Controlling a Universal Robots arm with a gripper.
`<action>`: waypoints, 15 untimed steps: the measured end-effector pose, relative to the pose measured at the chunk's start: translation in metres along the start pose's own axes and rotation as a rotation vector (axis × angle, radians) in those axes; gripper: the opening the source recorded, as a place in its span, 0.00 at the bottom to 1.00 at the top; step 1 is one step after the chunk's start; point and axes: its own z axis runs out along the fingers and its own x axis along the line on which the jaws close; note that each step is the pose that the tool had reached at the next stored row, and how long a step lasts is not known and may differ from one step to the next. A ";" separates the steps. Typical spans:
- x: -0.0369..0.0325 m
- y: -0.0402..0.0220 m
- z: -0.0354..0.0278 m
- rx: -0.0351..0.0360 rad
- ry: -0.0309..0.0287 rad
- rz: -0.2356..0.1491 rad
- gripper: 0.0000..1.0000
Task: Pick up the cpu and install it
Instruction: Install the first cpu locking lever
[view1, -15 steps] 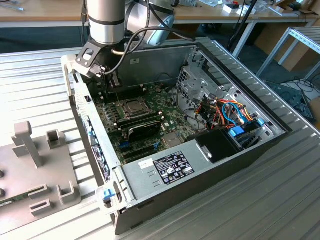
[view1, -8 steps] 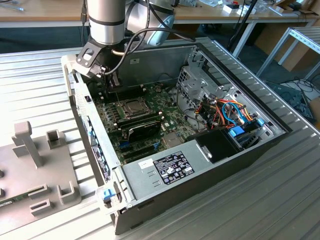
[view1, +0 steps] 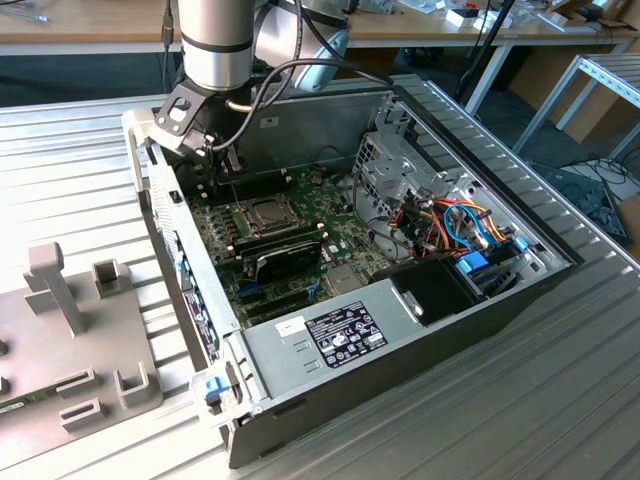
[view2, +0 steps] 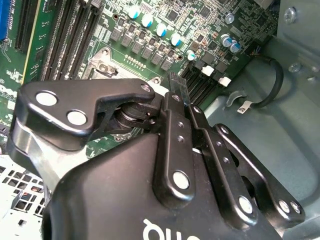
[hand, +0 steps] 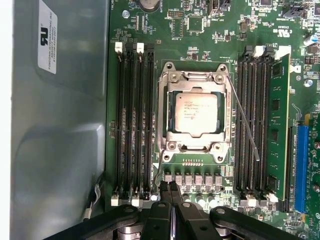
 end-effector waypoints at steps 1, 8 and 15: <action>0.0000 0.0000 0.0000 0.0001 0.0001 0.000 0.11; -0.0049 0.0000 0.0001 0.0002 -0.0028 0.000 0.11; -0.0109 -0.0002 0.0003 0.0003 -0.0093 0.000 0.11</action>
